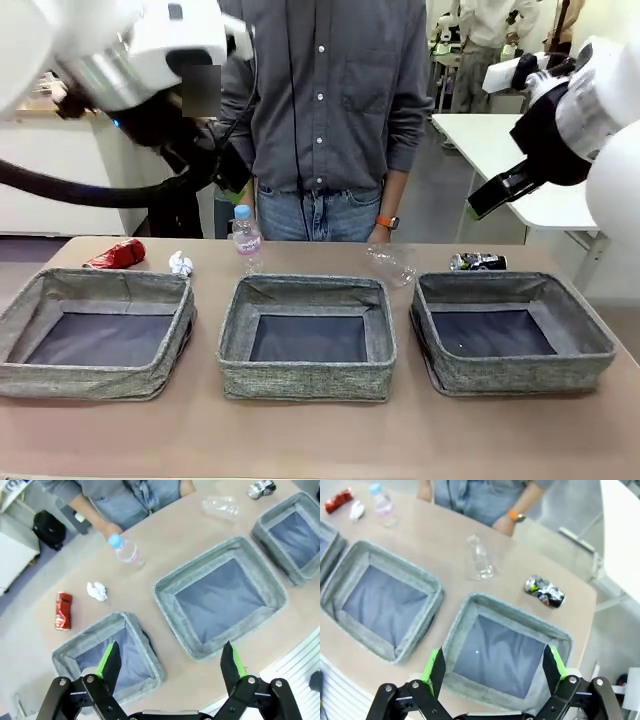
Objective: Sort the waste into the appropriate baskets.
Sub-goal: Pick up the waste item pointed out by the person.
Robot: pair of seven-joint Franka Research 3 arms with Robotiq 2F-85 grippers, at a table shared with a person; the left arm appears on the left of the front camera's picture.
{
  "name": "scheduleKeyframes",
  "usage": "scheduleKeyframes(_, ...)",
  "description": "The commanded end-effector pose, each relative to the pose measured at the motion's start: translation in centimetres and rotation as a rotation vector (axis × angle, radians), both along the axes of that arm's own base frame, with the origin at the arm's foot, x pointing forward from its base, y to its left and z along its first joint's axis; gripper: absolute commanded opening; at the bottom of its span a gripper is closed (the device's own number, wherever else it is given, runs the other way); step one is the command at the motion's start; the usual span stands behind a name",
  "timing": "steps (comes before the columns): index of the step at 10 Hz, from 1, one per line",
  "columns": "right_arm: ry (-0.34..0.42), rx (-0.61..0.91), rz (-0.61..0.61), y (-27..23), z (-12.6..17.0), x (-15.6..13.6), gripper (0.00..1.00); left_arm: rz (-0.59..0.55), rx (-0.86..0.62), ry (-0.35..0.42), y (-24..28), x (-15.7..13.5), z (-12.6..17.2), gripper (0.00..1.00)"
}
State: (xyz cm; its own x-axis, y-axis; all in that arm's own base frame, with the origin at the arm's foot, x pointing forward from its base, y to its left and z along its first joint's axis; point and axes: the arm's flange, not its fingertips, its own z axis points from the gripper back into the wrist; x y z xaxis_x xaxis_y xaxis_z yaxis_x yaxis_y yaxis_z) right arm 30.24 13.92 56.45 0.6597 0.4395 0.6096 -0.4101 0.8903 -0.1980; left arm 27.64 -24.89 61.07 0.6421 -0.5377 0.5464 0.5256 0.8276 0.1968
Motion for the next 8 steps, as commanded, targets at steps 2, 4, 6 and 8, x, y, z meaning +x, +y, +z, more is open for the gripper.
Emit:
scheduleKeyframes(2, 0.064, 0.046, 0.025, -0.3, -2.2, 2.3, 1.0, 0.012, 0.012, 0.009, 1.3, 3.1, -3.8, 1.0)
scheduleKeyframes(4, 0.05, 0.012, 0.0, -0.1, -1.7, 1.4, 1.0, 0.025, 0.007, 0.03, 1.3, 3.0, -4.2, 1.0)
scheduleKeyframes(6, 0.313, 0.23, 0.037, -1.0, -1.2, 1.5, 1.0, -0.09, -0.081, 0.385, 3.9, 4.2, -5.1, 1.0)
scheduleKeyframes(8, 0.581, 0.481, 0.065, -2.4, -0.5, 1.3, 1.0, -0.216, -0.323, 0.597, 8.2, 5.1, -5.6, 1.0)
